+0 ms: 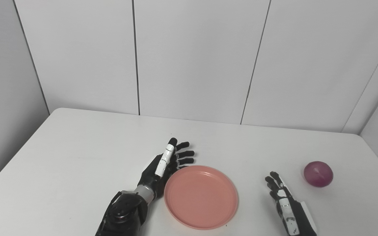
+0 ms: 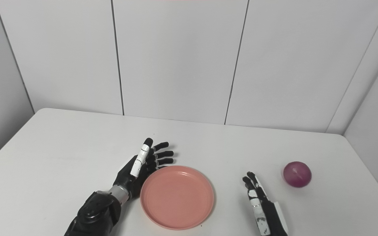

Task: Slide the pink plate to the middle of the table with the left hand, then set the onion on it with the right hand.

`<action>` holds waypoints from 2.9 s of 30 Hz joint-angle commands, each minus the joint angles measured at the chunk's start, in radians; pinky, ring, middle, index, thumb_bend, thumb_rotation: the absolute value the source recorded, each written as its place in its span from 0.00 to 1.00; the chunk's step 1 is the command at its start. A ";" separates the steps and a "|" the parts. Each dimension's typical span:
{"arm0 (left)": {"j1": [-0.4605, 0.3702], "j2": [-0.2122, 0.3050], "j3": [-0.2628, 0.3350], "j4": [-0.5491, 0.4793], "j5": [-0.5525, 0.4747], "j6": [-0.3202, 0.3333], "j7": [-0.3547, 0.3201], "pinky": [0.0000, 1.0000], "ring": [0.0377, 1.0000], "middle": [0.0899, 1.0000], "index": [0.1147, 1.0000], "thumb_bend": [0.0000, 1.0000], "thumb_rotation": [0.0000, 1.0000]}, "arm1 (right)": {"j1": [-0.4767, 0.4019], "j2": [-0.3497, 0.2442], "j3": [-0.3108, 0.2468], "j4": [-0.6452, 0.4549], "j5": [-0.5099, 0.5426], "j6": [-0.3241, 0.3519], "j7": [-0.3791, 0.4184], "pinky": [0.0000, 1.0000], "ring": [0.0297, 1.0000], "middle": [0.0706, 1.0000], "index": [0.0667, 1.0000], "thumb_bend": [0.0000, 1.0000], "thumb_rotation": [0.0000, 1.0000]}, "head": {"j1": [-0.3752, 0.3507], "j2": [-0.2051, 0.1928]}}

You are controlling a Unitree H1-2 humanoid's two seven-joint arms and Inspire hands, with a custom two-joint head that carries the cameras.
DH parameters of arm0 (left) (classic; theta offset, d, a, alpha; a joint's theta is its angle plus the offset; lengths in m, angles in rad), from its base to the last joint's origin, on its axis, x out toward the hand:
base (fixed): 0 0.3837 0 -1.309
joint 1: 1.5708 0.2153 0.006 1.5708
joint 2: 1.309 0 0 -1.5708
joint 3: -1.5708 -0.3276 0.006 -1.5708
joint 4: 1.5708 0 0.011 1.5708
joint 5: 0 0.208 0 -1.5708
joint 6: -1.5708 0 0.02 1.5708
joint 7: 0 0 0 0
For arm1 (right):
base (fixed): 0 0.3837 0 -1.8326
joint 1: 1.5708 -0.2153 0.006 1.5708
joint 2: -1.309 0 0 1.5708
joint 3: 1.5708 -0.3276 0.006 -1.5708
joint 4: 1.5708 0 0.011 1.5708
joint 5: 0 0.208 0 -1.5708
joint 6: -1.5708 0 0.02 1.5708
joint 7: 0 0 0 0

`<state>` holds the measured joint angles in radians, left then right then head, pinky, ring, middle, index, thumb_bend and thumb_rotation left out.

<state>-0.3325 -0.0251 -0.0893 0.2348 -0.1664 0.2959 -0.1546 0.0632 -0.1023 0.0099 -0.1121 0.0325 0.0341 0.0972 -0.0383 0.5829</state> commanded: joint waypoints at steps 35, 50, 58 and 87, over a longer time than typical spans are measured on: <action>0.004 0.054 0.039 0.003 0.019 0.126 -0.019 0.72 0.75 0.75 0.76 0.76 0.98 | -0.014 0.031 0.085 -0.037 -0.057 0.089 -0.029 0.95 0.95 0.92 0.93 0.89 1.00 | -0.151 0.085; -0.004 0.064 0.059 0.064 0.010 0.093 -0.025 0.73 0.75 0.75 0.75 0.74 0.98 | -0.009 0.009 0.105 -0.050 -0.143 0.030 -0.050 0.90 0.93 0.91 0.93 0.83 0.99 | -0.242 0.040; -0.021 0.076 0.077 0.100 0.005 0.063 -0.039 0.74 0.76 0.75 0.77 0.73 0.99 | -0.053 -0.052 0.113 -0.153 -0.365 0.018 -0.091 0.81 0.85 0.85 0.88 0.84 0.98 | -0.283 0.014; 0.037 0.052 0.054 0.065 0.003 -0.047 -0.045 1.00 0.95 0.95 0.92 0.74 0.94 | -0.292 -0.338 0.040 0.015 -0.973 0.055 -0.212 0.75 0.79 0.80 0.83 0.79 0.73 | -0.309 -0.008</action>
<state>-0.3234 0.0189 -0.0250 0.2654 -0.1675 0.2038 -0.1879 -0.1724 -0.4057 0.0552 -0.0968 -0.9081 0.0849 -0.0780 -0.3466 0.5737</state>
